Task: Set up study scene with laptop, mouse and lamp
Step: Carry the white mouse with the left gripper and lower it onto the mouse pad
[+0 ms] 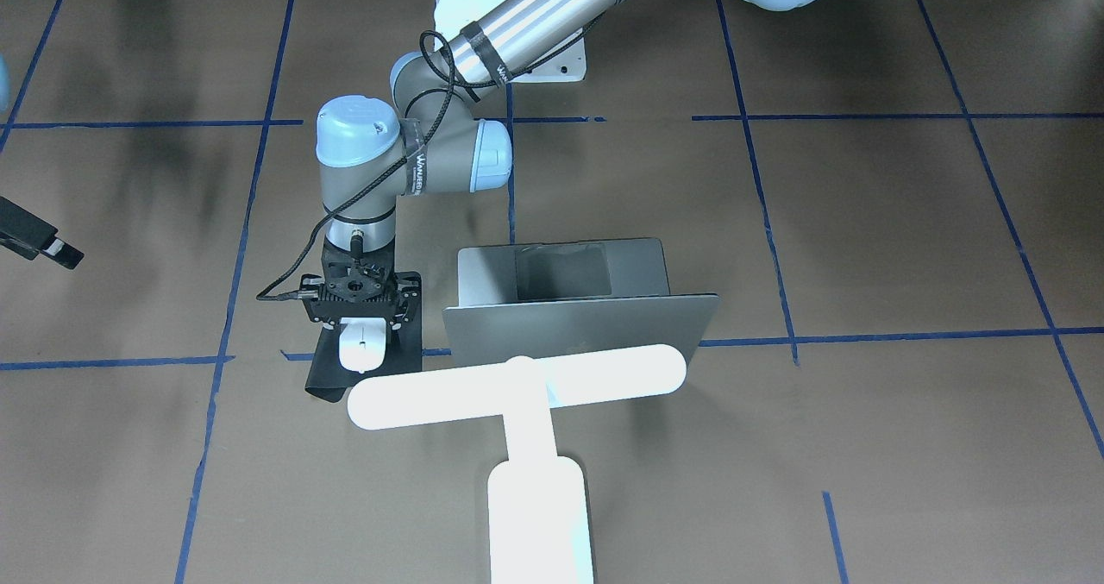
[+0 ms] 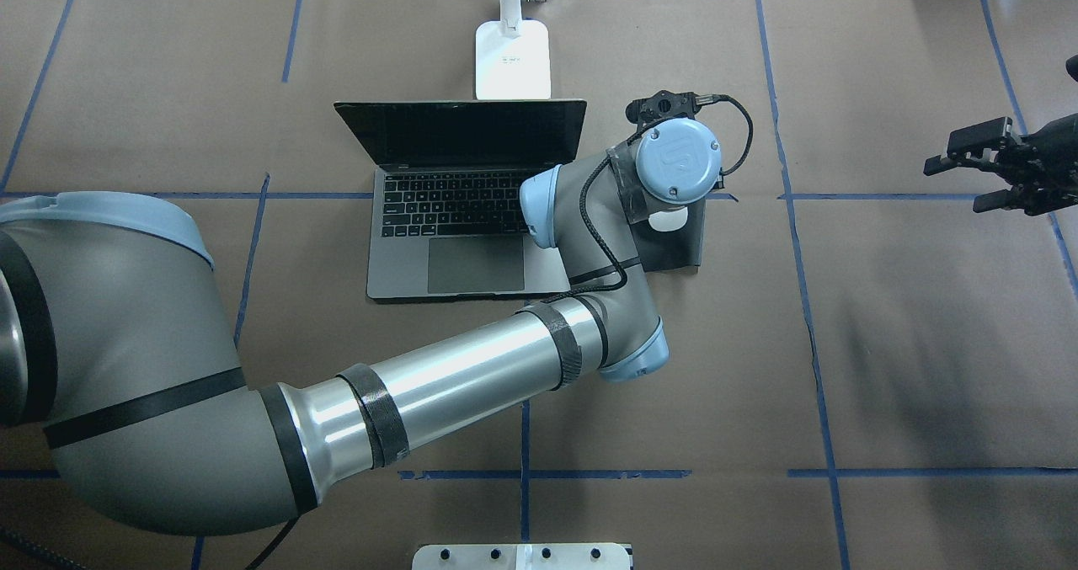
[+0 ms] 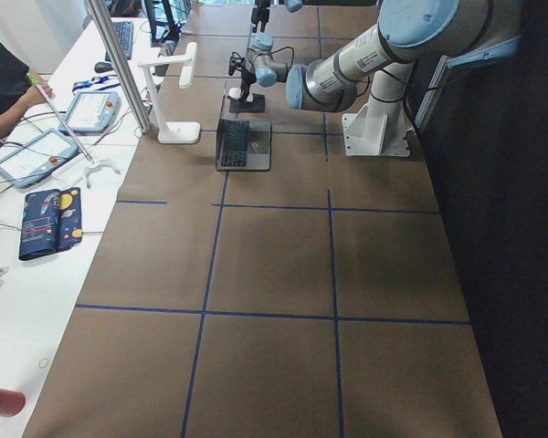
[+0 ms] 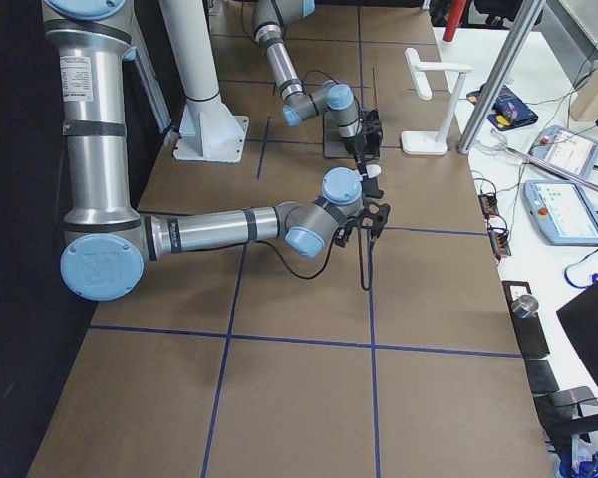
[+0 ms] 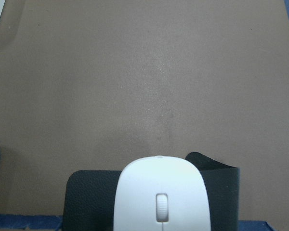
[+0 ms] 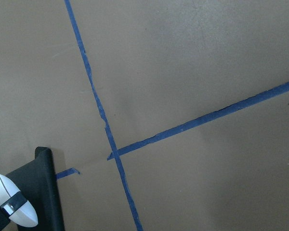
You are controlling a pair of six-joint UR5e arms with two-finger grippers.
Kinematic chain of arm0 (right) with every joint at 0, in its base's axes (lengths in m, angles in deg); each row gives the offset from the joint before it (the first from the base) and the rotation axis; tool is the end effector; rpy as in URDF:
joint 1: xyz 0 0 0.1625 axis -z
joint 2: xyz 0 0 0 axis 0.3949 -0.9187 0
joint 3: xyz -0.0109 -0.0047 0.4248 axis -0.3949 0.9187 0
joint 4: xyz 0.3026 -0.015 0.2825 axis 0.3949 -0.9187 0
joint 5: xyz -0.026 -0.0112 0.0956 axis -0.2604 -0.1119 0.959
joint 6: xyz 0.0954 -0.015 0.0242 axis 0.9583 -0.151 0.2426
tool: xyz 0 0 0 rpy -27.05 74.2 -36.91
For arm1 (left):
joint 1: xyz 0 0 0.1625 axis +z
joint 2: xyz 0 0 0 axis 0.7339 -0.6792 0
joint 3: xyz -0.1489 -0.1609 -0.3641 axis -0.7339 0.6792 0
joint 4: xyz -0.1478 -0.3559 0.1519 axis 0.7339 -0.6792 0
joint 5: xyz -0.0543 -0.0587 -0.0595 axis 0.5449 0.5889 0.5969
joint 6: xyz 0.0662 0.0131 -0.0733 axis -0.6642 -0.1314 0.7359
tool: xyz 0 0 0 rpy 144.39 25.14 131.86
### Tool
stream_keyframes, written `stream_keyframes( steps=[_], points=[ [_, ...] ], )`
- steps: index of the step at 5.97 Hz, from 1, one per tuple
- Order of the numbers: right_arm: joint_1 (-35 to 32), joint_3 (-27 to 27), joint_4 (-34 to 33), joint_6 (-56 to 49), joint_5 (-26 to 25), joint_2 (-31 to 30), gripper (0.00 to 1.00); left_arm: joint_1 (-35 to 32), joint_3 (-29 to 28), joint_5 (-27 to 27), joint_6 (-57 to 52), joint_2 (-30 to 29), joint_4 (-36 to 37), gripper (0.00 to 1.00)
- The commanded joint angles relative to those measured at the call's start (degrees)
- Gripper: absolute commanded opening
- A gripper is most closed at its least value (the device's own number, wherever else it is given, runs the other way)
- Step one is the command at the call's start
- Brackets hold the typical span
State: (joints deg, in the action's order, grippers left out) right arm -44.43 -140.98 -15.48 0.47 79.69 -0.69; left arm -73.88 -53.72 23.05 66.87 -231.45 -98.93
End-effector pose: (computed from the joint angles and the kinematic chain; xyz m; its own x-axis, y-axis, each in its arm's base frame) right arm -0.1394 -0.4944 0.5073 0.3336 0.3452 0.8773 -0.3125 0.9184 -0.2425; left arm 0.7663 -0.5348 0.0440 0.5340 -0.0274 -0.8451 0.3477 0.9181 0.1900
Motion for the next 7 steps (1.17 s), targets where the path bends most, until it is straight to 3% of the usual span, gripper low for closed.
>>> stream_keyframes(
  steps=[1, 2, 4, 6, 7],
  points=[
    [0.19, 0.0, 0.0, 0.0, -0.29, -0.03, 1.0, 0.21, -0.33, 0.06, 0.03, -0.3, 0.04, 0.25],
    [0.19, 0.0, 0.0, 0.0, -0.3, -0.12, 1.0, 0.29, -0.33, 0.06, -0.06, -0.3, 0.04, 0.45],
    [0.19, 0.0, 0.0, 0.0, -0.3, -0.21, 1.0, 0.91, -0.42, 0.06, -0.06, -0.3, 0.04, 0.54],
    [0.19, -0.09, 0.0, 0.0, -0.21, -0.38, 1.0, 1.26, -0.33, -0.03, -0.06, -0.38, 0.04, 0.9],
    [0.19, 0.0, 0.0, 0.0, -0.21, -0.38, 1.0, 1.26, -0.24, -0.03, -0.06, -0.39, 0.04, 0.9]
  ],
)
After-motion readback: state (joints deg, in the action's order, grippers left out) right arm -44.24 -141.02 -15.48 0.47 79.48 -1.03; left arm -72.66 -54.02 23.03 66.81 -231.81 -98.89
